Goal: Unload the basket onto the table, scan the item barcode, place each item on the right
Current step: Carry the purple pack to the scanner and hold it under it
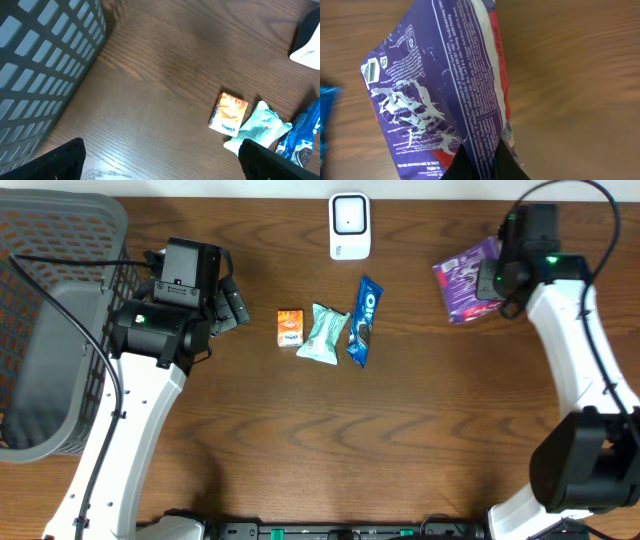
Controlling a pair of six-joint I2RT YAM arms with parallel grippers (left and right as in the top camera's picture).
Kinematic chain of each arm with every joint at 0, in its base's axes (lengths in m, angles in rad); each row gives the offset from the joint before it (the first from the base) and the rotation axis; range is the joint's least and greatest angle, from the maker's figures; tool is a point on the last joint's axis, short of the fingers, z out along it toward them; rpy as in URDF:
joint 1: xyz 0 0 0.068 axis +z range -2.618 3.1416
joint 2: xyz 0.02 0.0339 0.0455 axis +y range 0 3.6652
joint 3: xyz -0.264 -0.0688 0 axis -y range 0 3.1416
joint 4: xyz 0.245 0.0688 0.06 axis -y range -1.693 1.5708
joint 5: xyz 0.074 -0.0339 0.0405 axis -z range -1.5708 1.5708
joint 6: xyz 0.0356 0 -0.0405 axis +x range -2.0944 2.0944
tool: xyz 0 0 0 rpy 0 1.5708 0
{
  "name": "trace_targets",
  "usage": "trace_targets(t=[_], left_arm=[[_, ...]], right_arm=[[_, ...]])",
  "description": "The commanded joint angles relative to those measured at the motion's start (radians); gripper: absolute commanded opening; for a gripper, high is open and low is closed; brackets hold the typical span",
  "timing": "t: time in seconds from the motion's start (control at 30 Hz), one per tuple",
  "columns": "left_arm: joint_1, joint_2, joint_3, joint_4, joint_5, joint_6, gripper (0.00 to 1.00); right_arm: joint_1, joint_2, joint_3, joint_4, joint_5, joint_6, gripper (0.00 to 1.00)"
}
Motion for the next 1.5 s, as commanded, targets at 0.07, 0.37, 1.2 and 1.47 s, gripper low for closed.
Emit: trace_targets(t=[0.07,0.37,1.2,1.47], left_arm=[[0.003,0.003,0.001,-0.003,-0.002,-0.001,0.98],[0.003,0.003,0.001,-0.003,-0.002,-0.001,0.98],[0.003,0.003,0.001,-0.003,-0.002,-0.001,0.98],[0.003,0.003,0.001,-0.003,-0.002,-0.001,0.98]], right_arm=[[0.148,0.075,-0.022,-0.008,0.647,0.052,0.01],[0.391,0.249,-0.029,-0.008,0.702,0.091,0.01],[0.04,0.237,0.349,-0.269,-0.391,0.051,0.6],[-0.1,0.261,0.061,-0.007,-0.83,0.008,0.58]])
